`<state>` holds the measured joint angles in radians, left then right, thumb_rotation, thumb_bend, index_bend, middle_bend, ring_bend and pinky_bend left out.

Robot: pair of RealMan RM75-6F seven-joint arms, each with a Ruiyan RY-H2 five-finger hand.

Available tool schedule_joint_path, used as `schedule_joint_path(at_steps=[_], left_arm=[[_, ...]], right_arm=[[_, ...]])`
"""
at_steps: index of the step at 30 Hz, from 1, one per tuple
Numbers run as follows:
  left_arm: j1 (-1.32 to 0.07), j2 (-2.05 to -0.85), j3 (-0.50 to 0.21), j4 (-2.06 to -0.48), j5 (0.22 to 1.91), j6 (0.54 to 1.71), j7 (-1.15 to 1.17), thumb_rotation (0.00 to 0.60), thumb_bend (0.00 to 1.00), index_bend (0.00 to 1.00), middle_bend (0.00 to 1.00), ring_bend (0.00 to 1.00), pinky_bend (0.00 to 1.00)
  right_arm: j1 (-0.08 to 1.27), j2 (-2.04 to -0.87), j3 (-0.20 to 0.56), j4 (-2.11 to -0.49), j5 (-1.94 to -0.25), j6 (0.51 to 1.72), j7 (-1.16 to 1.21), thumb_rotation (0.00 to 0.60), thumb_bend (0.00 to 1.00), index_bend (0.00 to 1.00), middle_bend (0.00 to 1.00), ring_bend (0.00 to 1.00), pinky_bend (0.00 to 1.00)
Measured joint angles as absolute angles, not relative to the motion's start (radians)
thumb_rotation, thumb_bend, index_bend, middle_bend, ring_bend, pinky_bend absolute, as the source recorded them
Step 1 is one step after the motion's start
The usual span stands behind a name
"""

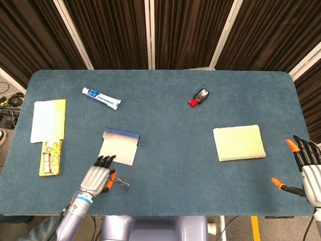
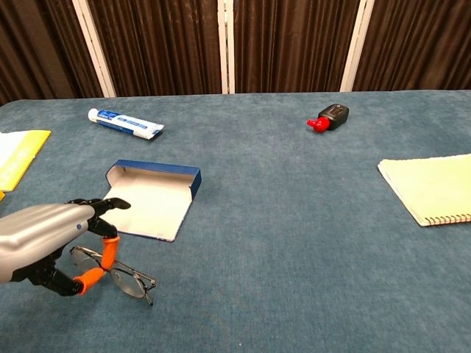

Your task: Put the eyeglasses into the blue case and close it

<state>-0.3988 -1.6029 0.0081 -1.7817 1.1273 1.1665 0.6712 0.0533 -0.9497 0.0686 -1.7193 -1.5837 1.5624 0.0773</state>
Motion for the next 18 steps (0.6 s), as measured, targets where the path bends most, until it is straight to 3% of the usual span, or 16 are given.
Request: schedule_joint_path(at_steps=[9, 18], left_arm=[[-0.447, -1.555, -0.030, -1.785, 1.156, 1.148, 0.670, 0.600, 0.53, 0.61, 0.00, 0.00, 0.00], [-0.529, -1.518, -0.142, -1.736, 1.075, 1.068, 0.614, 0.600, 0.53, 0.62, 0.00, 0.00, 0.00]], right_arm=[[0.054, -0.952, 0.070, -1.720, -1.580, 1.559, 0.067, 0.600, 0.00, 0.00, 0.00, 0.00, 0.00], [0.063, -0.962, 0.073, -1.726, -1.559, 1.537, 0.027, 0.600, 0.00, 0.00, 0.00, 0.00, 0.00]])
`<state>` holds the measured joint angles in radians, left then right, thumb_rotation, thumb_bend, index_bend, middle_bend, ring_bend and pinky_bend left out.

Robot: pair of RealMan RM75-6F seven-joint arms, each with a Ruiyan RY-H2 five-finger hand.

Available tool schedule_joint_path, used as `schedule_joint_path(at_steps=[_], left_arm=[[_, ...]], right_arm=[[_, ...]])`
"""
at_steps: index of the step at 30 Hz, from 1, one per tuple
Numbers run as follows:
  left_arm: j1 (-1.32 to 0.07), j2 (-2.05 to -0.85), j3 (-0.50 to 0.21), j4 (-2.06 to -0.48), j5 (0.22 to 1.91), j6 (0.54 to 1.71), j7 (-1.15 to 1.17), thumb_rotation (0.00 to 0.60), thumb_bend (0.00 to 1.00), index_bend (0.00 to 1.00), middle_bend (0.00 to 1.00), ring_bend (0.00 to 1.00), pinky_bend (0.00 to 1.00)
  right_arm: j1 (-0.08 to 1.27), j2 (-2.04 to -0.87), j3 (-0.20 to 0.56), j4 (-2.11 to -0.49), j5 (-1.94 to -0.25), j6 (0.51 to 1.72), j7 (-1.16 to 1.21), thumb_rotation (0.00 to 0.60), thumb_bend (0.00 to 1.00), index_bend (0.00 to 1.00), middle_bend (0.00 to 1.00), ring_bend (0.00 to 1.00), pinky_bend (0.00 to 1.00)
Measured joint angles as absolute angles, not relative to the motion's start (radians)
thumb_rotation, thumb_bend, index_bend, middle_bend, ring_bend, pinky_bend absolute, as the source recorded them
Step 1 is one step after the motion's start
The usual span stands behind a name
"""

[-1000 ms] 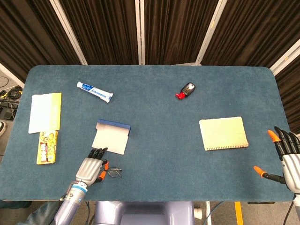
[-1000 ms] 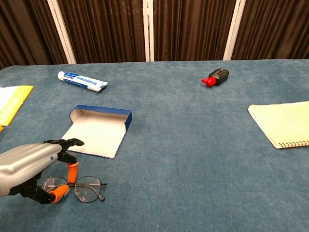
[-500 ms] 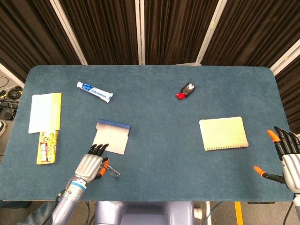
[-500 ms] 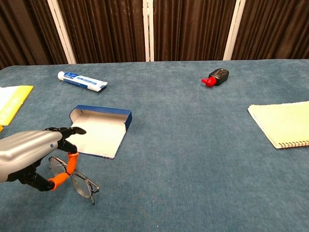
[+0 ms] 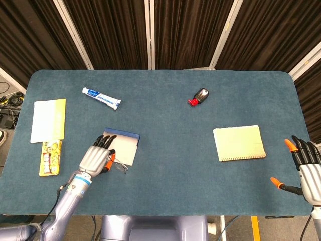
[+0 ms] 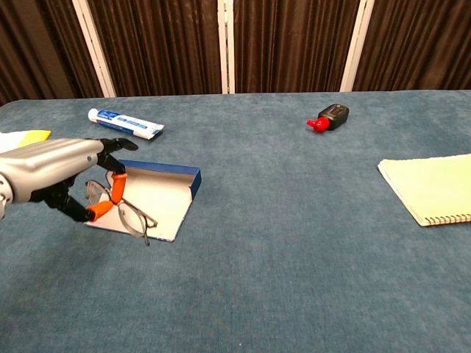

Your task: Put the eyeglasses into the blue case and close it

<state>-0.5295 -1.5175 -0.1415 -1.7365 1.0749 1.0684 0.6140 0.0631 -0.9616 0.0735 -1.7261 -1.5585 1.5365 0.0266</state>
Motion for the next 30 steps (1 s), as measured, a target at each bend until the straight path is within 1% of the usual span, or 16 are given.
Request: schedule_joint_path(at_steps=[3, 7, 14, 20, 26, 28, 30], left_arm=[[-0.558, -1.518, -0.176, -1.703, 1.022, 1.036, 0.586, 0.600, 0.53, 0.62, 0.00, 0.00, 0.00], [-0.591, -1.530, -0.205, -1.646, 0.971, 0.996, 0.556, 0.600, 0.53, 0.62, 0.00, 0.00, 0.00], [-0.654, -1.595, -0.245, -1.489, 0.914, 0.929, 0.478, 0.600, 0.53, 0.62, 0.00, 0.00, 0.00], [-0.693, -1.644, -0.254, -1.396, 0.877, 0.898, 0.439, 0.600, 0.52, 0.62, 0.00, 0.00, 0.00], [-0.719, -1.679, -0.255, -1.342, 0.850, 0.867, 0.398, 0.600, 0.53, 0.61, 0.00, 0.00, 0.00], [-0.723, -1.684, -0.253, -1.334, 0.851, 0.865, 0.388, 0.600, 0.52, 0.59, 0.00, 0.00, 0.00], [-0.726, -1.689, -0.251, -1.322, 0.854, 0.872, 0.384, 0.600, 0.52, 0.51, 0.00, 0.00, 0.00]], right_arm=[[0.067, -0.965, 0.076, -1.729, -1.550, 1.529, 0.016, 0.600, 0.00, 0.00, 0.00, 0.00, 0.00], [0.069, -0.969, 0.078, -1.733, -1.548, 1.528, -0.001, 0.600, 0.00, 0.00, 0.00, 0.00, 0.00], [0.073, -0.978, 0.084, -1.732, -1.529, 1.520, -0.026, 0.600, 0.00, 0.00, 0.00, 0.00, 0.00], [0.076, -0.986, 0.087, -1.728, -1.520, 1.513, -0.037, 0.600, 0.00, 0.00, 0.00, 0.00, 0.00], [0.078, -0.987, 0.090, -1.726, -1.507, 1.507, -0.038, 0.600, 0.00, 0.00, 0.00, 0.00, 0.00], [0.079, -0.987, 0.090, -1.726, -1.506, 1.505, -0.038, 0.600, 0.00, 0.00, 0.00, 0.00, 0.00], [0.079, -0.987, 0.090, -1.726, -1.505, 1.504, -0.038, 0.600, 0.00, 0.00, 0.00, 0.00, 0.00]])
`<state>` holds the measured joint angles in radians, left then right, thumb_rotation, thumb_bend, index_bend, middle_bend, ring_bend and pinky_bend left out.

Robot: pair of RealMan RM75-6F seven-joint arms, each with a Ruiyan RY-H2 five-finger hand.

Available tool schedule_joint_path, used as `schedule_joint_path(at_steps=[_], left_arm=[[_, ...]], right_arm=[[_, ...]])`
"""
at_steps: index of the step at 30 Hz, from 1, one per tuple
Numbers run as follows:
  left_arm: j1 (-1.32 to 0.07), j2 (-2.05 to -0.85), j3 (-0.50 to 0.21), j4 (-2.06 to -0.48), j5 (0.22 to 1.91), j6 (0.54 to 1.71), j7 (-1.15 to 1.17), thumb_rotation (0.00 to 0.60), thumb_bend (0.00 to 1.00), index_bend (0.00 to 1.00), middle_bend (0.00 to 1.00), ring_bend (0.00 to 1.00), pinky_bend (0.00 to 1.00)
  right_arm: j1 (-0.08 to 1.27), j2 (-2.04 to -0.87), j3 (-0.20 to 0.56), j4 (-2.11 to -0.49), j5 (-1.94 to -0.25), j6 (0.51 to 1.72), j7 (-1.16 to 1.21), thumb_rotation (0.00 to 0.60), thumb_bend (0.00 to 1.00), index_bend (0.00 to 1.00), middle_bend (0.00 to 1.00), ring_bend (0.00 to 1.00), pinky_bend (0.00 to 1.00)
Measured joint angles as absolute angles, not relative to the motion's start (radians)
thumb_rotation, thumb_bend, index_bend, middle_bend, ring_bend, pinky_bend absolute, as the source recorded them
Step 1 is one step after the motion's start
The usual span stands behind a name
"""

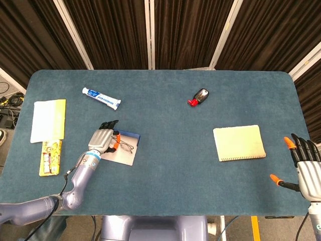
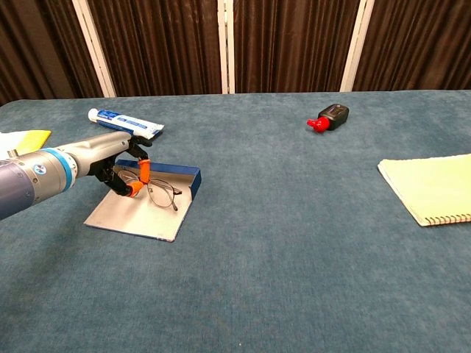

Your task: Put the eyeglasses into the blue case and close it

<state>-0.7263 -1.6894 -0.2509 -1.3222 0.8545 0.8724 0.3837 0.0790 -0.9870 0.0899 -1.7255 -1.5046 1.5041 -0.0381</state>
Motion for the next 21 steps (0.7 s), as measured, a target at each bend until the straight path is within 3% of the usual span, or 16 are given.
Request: schedule_joint_path(at_steps=[4, 6, 8, 15, 21], left_arm=[[-0.726, -1.698, -0.248, -1.308, 0.871, 0.900, 0.372, 0.600, 0.47, 0.27, 0.00, 0.00, 0.00], [-0.724, -1.700, -0.245, -1.303, 0.884, 0.913, 0.364, 0.600, 0.43, 0.09, 0.00, 0.00, 0.00], [-0.720, -1.699, -0.245, -1.304, 0.891, 0.921, 0.353, 0.600, 0.40, 0.01, 0.00, 0.00, 0.00], [-0.708, -1.674, -0.232, -1.334, 0.961, 0.952, 0.319, 0.600, 0.21, 0.00, 0.00, 0.00, 0.00], [-0.728, -1.672, -0.204, -1.315, 0.990, 0.931, 0.351, 0.600, 0.18, 0.00, 0.00, 0.00, 0.00]], right_arm=[[0.079, -0.987, 0.090, -1.725, -1.505, 1.504, -0.037, 0.600, 0.00, 0.00, 0.00, 0.00, 0.00], [0.079, -0.987, 0.089, -1.725, -1.506, 1.504, -0.036, 0.600, 0.00, 0.00, 0.00, 0.00, 0.00], [0.079, -0.986, 0.089, -1.726, -1.505, 1.503, -0.036, 0.600, 0.00, 0.00, 0.00, 0.00, 0.00], [0.079, -0.986, 0.088, -1.727, -1.506, 1.501, -0.035, 0.600, 0.00, 0.00, 0.00, 0.00, 0.00], [0.080, -0.987, 0.087, -1.727, -1.506, 1.501, -0.037, 0.600, 0.00, 0.00, 0.00, 0.00, 0.00]])
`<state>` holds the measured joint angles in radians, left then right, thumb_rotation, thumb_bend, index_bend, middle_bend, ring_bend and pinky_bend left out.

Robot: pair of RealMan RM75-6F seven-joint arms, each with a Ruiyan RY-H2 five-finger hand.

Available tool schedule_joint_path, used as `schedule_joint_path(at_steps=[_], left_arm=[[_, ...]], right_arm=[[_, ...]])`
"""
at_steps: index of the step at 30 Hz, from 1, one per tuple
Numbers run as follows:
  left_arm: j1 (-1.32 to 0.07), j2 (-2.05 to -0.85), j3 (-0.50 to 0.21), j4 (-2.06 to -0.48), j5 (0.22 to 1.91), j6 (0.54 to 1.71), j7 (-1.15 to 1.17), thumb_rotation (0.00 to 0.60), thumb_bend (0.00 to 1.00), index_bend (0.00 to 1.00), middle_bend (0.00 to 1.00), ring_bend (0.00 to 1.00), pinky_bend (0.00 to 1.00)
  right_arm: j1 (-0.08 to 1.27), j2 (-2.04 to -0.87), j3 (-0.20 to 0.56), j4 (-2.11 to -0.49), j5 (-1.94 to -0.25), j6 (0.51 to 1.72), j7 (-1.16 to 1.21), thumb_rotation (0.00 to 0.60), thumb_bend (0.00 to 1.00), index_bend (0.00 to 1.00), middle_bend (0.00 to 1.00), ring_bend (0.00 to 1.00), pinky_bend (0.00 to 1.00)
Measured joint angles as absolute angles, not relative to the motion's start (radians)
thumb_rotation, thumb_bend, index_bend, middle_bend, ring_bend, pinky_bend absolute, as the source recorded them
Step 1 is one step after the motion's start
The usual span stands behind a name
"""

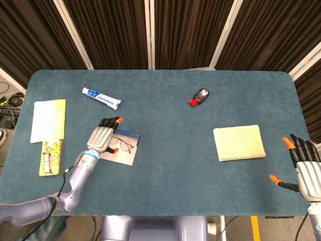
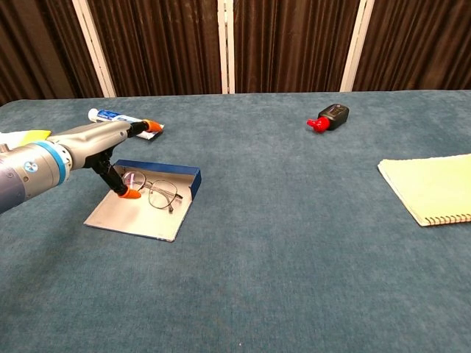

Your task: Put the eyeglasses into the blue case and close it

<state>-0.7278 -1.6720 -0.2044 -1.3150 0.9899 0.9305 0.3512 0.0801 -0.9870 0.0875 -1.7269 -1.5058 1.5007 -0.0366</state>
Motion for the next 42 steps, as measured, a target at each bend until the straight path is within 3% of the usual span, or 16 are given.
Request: schedule_joint_path(at_steps=[10, 42], left_arm=[[-0.773, -1.717, -0.199, -1.203, 1.000, 0.866, 0.346, 0.600, 0.19, 0.00, 0.00, 0.00, 0.00], [-0.891, -1.760, -0.252, -1.078, 0.899, 0.782, 0.391, 0.600, 0.20, 0.00, 0.00, 0.00, 0.00]], right_arm=[[0.085, -0.990, 0.092, -1.726, -1.483, 1.485, -0.044, 0.600, 0.00, 0.00, 0.00, 0.00, 0.00], [0.081, -0.978, 0.099, -1.740, -1.474, 1.495, -0.037, 0.600, 0.00, 0.00, 0.00, 0.00, 0.00]])
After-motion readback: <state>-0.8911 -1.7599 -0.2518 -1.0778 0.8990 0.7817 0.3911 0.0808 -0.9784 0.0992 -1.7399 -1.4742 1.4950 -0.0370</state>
